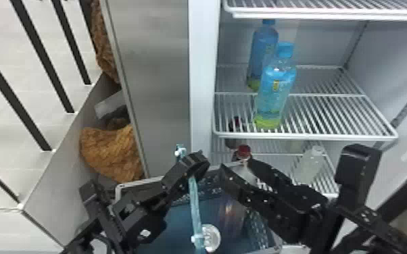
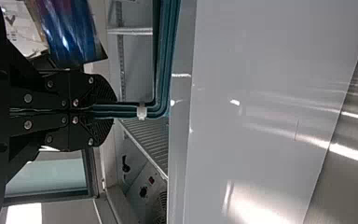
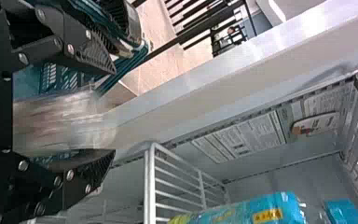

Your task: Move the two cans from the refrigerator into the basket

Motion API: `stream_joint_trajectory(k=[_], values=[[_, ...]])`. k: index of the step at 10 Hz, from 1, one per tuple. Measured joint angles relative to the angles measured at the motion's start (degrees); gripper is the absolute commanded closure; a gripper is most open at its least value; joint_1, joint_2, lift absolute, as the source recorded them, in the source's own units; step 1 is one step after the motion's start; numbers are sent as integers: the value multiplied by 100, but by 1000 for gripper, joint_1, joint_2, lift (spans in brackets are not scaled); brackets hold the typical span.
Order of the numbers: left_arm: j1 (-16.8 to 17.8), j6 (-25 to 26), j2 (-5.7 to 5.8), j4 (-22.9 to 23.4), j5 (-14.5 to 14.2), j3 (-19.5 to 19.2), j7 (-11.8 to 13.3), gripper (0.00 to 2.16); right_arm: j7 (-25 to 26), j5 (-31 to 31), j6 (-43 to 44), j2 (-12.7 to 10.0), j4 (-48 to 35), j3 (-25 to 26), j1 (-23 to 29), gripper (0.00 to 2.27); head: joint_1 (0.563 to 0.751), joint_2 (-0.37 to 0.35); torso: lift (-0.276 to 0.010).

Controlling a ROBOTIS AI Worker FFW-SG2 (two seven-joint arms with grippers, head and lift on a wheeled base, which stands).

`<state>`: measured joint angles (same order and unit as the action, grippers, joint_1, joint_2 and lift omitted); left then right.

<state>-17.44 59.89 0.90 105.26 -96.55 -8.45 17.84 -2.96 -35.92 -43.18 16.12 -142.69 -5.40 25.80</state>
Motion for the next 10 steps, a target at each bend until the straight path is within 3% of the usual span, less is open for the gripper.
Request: stream_joint_trajectory(k=[4,10], values=[[-13,-46,28,1,-22,4,10,1200,-299,364,586,-208,-112,591,464,173,695,-83,-35],[-133,-83,51,2,-45,-66,44,1200,-924,1077,2257,-940,-437,2152,2109,174,695,-293,-35]])
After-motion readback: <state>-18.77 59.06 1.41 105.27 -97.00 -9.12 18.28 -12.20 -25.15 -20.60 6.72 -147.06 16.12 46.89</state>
